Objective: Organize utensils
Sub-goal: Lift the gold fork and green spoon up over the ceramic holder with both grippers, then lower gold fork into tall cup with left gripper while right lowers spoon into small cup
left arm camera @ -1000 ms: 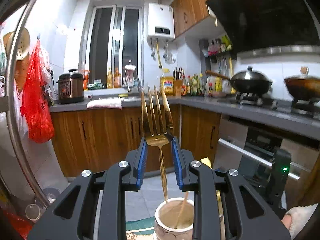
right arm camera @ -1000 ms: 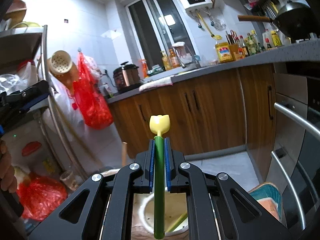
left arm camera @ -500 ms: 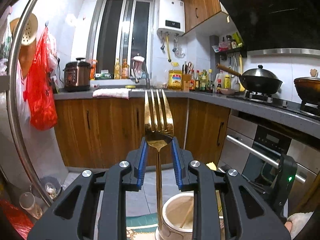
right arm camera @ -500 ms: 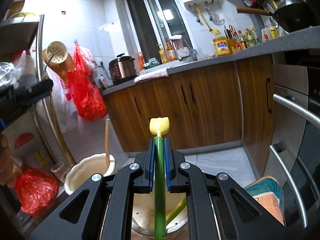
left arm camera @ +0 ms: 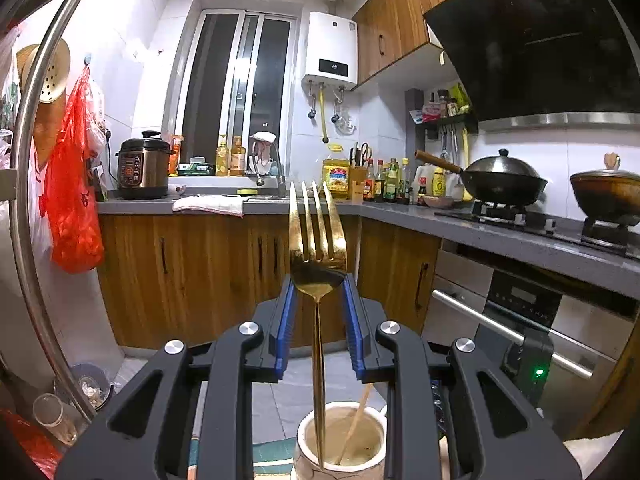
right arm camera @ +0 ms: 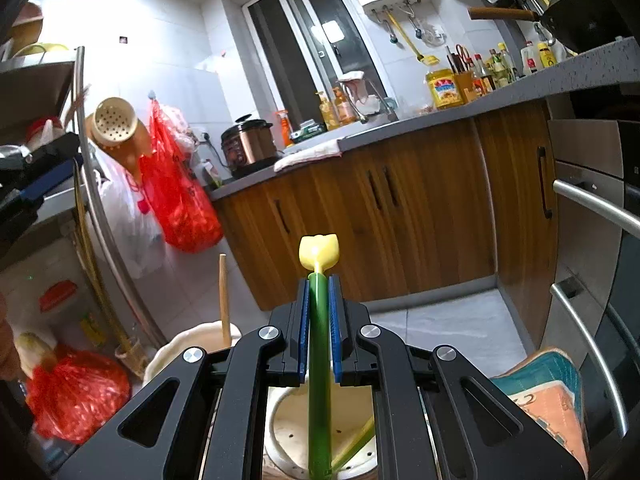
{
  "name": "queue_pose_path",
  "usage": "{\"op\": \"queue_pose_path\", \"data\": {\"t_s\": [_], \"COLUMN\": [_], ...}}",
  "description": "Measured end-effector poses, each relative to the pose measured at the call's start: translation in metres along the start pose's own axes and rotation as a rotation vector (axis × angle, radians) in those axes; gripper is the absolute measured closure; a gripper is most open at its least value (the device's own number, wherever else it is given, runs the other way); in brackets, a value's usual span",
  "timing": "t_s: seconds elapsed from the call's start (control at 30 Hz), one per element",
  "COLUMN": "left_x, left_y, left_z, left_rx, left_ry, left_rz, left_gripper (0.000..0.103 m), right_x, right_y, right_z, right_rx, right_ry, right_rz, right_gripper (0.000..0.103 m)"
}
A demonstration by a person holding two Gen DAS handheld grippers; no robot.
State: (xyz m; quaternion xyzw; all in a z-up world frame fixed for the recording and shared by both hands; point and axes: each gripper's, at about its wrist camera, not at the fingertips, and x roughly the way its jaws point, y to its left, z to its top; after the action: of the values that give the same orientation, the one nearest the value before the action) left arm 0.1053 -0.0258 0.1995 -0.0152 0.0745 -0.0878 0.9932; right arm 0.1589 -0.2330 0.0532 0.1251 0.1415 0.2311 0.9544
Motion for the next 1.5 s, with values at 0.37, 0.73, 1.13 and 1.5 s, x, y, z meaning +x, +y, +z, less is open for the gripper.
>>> {"op": "queue_pose_path", "data": {"t_s": [0.37,0.73,1.13,1.5], "left_x": [0.003,0.021,0.026,0.026], "left_y": [-0.001,-0.006,0.007,0.009], "left_z": [0.007,-0.017,-0.066,-0.070], "left_rx": [-0.017,-0.006,-0.046,-0.055], "left_ry": [-0.008,0.066,0.174,0.179], "left_rz": [-0.011,-0.016,-0.049,-0.062], "left_gripper": [0.081,0.082,0.082,0.082], "right_x": [0.004,0.002,-0.006,0.011], "right_y": [-0.002,-0.007,-0.019,0.002], "right_z": [-0.004,-0.006,-0.005,0.002], "right_rx": [-0.011,0.007,0.078,-0.036], "right_ry": [0.005,0.003,0.015,-0.060], "right_rz": [-0.004,0.005,0.038,-0.064], "right_gripper": [0.093,0.093,0.093,0.092]}}
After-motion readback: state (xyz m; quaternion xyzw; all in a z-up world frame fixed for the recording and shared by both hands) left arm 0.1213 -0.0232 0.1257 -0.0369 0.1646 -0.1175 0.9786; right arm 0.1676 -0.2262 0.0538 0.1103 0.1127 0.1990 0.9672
